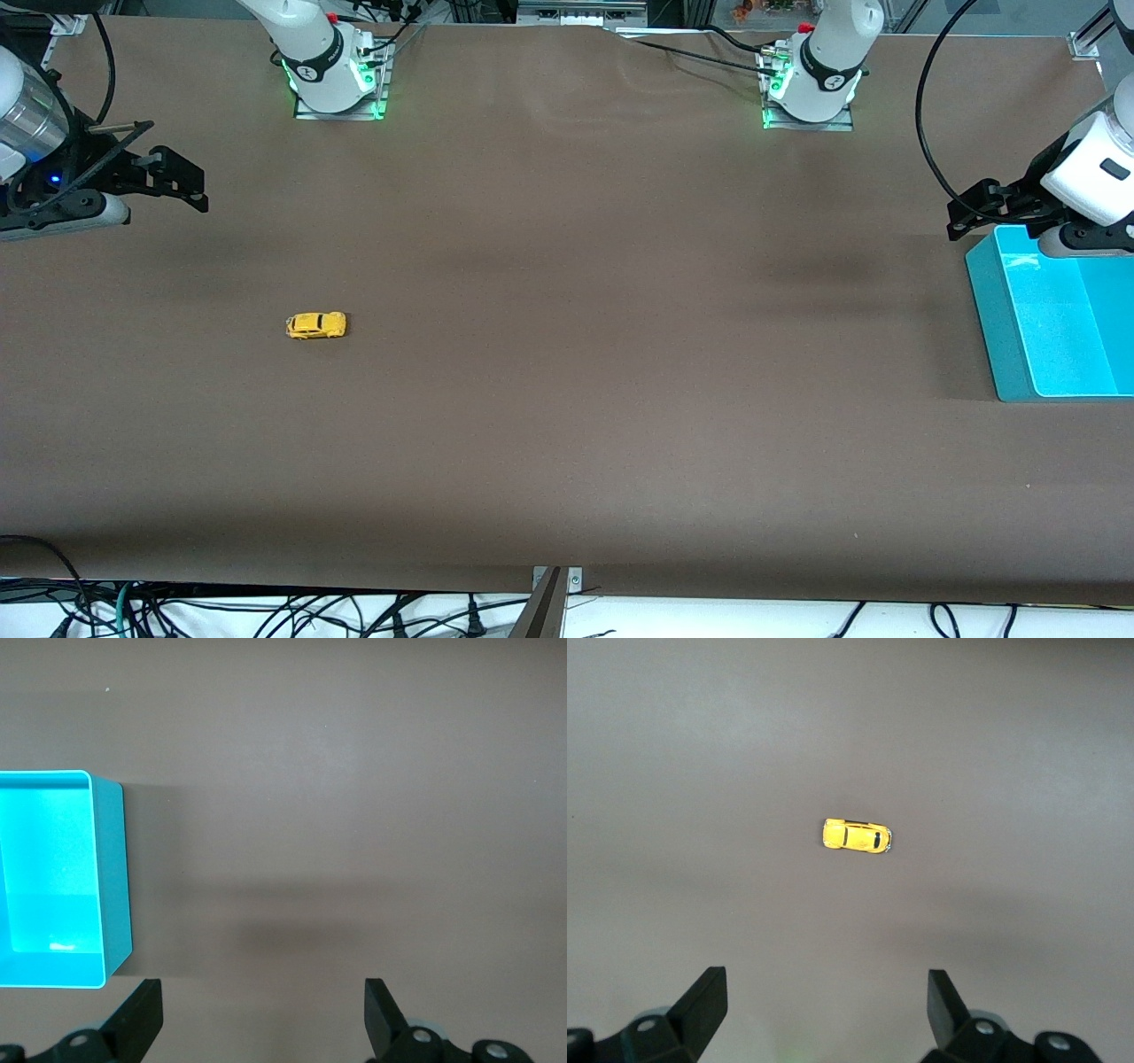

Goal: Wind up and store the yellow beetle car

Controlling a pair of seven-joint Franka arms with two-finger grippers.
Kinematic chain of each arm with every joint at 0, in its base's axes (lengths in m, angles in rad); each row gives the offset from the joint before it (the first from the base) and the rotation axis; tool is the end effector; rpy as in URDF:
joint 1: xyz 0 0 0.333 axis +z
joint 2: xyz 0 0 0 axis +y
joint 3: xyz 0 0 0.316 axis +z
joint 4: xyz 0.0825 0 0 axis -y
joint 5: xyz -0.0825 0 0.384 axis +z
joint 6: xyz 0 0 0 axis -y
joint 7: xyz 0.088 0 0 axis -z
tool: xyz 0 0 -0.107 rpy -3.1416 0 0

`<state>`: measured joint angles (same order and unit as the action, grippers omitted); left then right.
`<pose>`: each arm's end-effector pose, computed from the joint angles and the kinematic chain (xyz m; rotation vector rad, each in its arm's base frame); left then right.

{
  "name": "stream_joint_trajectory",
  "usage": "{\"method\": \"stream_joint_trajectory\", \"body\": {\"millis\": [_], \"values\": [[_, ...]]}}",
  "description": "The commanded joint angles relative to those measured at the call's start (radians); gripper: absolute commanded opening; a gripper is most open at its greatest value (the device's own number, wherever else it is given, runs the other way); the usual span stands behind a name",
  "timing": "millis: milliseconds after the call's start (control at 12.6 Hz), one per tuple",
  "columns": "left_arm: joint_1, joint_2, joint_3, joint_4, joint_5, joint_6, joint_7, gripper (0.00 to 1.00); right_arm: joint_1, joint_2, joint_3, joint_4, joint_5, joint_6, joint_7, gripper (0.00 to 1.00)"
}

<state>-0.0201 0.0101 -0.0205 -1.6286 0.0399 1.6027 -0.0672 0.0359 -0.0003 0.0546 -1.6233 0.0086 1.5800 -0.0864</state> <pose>0.5582 -0.0185 0.5944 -3.0994 -0.0381 0.0524 0.5512 0.0509 0.6007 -3.1202 -0.2763 0.0674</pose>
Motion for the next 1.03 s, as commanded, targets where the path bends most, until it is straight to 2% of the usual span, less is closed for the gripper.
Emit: {"method": "stream_joint_trajectory", "body": {"millis": [0, 955], "values": [[-0.009, 0.013, -0.009, 0.033, -0.012, -0.021, -0.009, 1.0, 0.002, -0.006, 0.004, 0.003, 0.001, -0.006, 0.001, 1.0], [0.008, 0.018, -0.006, 0.03, -0.009, -0.027, -0.016, 1.0, 0.002, 0.022, 0.005, -0.024, 0.005, 0.015, -0.016, 1.0]]}}
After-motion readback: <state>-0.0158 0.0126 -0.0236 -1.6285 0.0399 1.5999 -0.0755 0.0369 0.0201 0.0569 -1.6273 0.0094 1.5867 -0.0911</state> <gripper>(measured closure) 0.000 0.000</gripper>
